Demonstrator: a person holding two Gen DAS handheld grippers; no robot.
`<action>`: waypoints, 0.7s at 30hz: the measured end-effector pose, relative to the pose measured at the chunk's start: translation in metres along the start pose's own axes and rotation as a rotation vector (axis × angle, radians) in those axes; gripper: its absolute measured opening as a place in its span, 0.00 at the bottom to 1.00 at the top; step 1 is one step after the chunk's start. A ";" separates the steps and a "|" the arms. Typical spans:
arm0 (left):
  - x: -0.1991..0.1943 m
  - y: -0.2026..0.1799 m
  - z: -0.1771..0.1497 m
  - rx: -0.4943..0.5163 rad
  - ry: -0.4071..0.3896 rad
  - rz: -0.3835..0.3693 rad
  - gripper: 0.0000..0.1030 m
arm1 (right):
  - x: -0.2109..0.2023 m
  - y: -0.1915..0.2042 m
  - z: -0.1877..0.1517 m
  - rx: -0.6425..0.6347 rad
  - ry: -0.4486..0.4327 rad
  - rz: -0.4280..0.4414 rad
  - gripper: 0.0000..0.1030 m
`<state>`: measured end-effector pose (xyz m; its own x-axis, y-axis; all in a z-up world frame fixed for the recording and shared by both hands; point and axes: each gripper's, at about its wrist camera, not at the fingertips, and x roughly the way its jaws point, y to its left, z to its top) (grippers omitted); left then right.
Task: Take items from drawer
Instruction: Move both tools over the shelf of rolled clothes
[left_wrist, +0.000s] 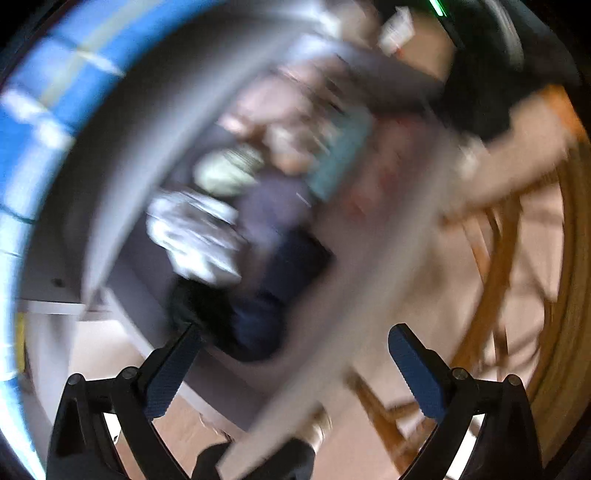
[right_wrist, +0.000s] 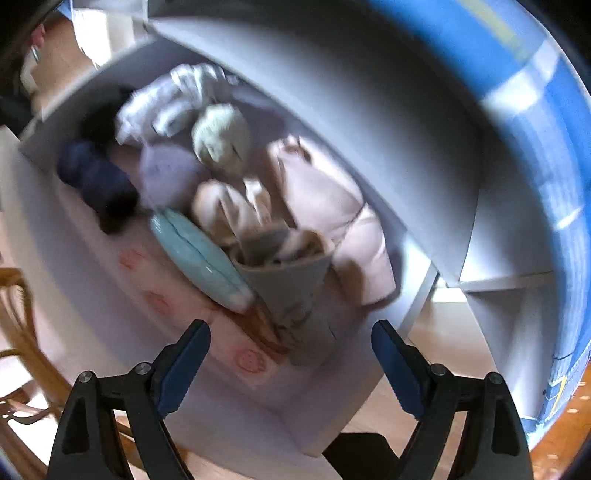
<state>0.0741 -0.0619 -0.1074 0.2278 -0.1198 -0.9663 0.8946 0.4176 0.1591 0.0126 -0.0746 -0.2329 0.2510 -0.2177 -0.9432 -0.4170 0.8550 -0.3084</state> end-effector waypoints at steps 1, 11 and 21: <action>-0.002 0.005 0.004 -0.029 -0.023 0.023 1.00 | -0.002 -0.004 -0.002 -0.002 0.013 -0.001 0.88; 0.042 0.013 0.011 -0.080 0.136 0.190 1.00 | 0.031 -0.036 -0.015 0.183 0.145 0.166 0.88; 0.069 0.020 -0.011 -0.199 0.196 0.085 0.99 | 0.051 -0.048 -0.038 0.233 0.251 0.287 0.88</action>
<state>0.1036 -0.0518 -0.1730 0.2024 0.0915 -0.9750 0.7780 0.5897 0.2168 0.0122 -0.1443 -0.2709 -0.0780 -0.0391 -0.9962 -0.2238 0.9744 -0.0207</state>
